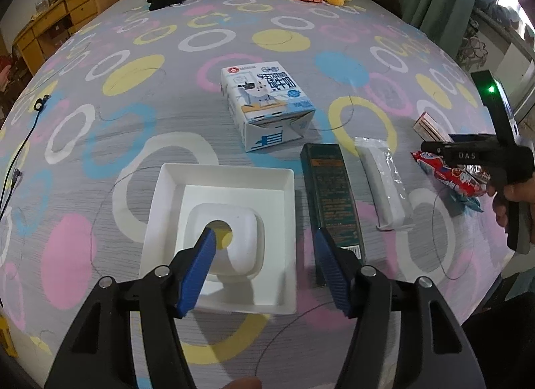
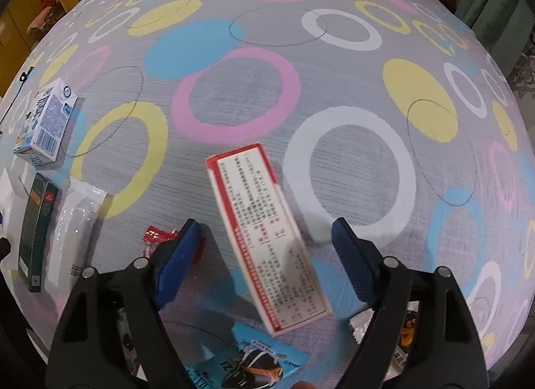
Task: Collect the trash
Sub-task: 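Close the left tool on the white tray while the right tool grasps the red-white box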
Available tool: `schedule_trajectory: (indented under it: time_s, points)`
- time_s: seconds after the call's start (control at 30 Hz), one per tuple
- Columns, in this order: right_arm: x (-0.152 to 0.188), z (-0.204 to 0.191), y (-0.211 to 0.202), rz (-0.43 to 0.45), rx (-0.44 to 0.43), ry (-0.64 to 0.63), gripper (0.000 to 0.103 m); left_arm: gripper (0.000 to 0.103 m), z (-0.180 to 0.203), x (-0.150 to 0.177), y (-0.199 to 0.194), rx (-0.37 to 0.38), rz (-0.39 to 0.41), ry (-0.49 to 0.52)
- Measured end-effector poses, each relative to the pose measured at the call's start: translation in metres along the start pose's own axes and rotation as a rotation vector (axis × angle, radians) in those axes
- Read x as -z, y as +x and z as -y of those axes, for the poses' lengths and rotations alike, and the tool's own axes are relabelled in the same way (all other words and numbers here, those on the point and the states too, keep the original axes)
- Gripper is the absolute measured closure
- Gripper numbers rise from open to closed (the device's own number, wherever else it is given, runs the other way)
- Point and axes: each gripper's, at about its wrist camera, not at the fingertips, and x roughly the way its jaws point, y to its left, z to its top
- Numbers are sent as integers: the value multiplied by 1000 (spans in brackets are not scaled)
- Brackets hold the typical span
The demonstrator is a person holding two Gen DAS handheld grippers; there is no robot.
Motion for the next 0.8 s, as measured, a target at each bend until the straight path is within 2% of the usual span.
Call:
schedule_trajectory:
  time_s: [0.1,0.23,0.37,0.4,0.47,0.6,0.67,0.77,0.8]
  points:
    - [0,1,2,-2,-11,9,24,43,1,-3,3,18,-11,-2]
    - [-2,-1,3,1,-14,4,24,41,6,-5,14,-40,-34,32]
    - [-4,2,5,-3,-23,-1,24,41,6,-6,18,-41,-37,36]
    - [-5,2,5,-6,-24,-2,27,43,6,-6,17,-46,-34,41]
    - [-7,0,5,-8,-29,-12,33,61,1,-7,15,-56,-27,23]
    - [-10,-3,3,-1,-38,-17,52,61,-3,-7,13,-33,-26,7]
    - [-9,-2,3,-2,-42,-20,55,61,1,-7,14,-53,-22,30]
    - [-8,-2,0,-2,-37,-24,69,61,0,-8,14,-54,-23,22]
    - [-8,-3,0,-2,-37,-24,70,61,-1,-8,13,-50,-25,17]
